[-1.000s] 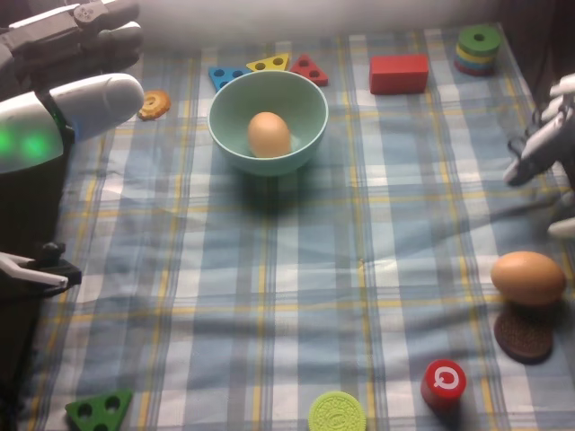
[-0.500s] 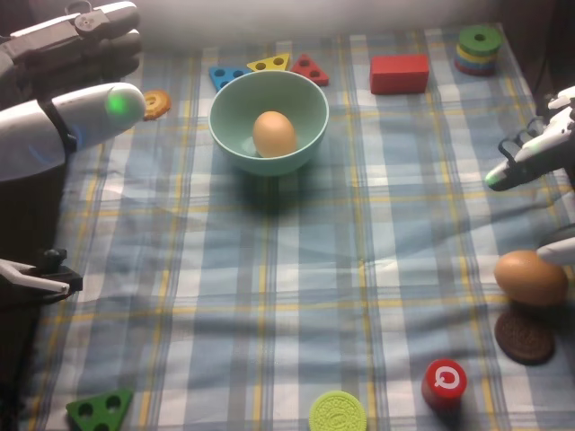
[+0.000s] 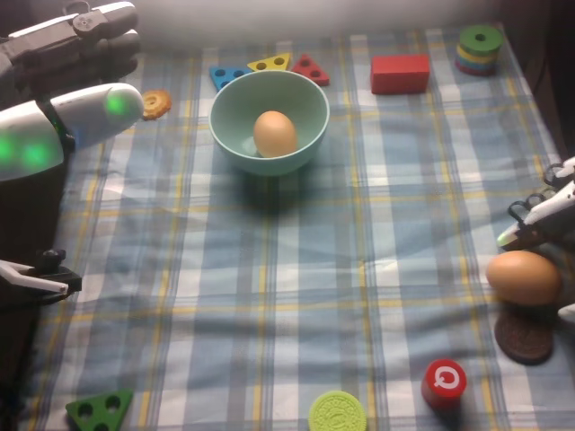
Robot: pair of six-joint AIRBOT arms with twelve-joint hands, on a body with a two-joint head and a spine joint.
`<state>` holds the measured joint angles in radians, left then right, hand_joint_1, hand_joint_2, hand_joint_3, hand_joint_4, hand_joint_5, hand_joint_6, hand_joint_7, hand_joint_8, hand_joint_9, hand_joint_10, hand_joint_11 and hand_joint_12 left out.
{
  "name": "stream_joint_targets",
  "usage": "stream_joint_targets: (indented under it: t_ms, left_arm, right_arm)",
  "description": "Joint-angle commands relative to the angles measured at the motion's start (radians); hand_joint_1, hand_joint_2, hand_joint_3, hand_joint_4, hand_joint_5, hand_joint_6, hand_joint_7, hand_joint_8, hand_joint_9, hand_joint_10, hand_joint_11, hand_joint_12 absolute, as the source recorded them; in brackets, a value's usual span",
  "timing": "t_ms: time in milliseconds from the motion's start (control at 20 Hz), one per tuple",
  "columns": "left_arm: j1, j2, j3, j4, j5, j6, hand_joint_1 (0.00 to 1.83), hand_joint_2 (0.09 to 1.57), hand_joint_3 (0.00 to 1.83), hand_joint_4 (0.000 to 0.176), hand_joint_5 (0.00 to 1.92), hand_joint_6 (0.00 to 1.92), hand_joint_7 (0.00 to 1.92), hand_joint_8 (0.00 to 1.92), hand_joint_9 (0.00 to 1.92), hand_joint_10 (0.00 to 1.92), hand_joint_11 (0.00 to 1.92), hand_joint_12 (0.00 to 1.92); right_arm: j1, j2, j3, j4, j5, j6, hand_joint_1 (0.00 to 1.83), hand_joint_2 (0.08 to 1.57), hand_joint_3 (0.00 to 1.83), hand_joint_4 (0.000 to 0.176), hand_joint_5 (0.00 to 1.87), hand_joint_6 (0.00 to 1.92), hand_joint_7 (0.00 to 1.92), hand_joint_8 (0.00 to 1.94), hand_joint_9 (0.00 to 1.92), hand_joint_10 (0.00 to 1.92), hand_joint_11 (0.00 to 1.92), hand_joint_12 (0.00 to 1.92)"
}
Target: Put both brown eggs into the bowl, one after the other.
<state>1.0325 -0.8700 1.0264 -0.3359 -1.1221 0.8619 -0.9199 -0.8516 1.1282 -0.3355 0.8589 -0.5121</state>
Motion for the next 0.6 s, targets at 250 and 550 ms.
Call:
stream_joint_targets:
  t_ms: [250,550]
  left_arm:
    - [-0.008,-0.009,0.002,0.001,-0.127,-0.017,0.86,0.93,0.00,0.024,0.51,0.00,0.53,0.01,0.50,0.01,0.02,1.06]
    - [-0.007,-0.009,0.002,-0.001,-0.130,-0.017,0.84,0.94,0.00,0.026,0.50,0.00,0.52,0.00,0.49,0.00,0.01,1.05]
  right_arm:
    - [0.011,-0.021,0.022,0.042,0.087,0.011,0.90,0.94,0.00,0.012,0.79,0.00,0.58,1.27,0.61,1.82,0.73,1.92]
    - [0.014,-0.018,0.017,0.041,0.098,0.011,0.92,0.86,0.00,0.038,0.70,0.00,0.46,1.31,0.47,1.84,0.61,1.92]
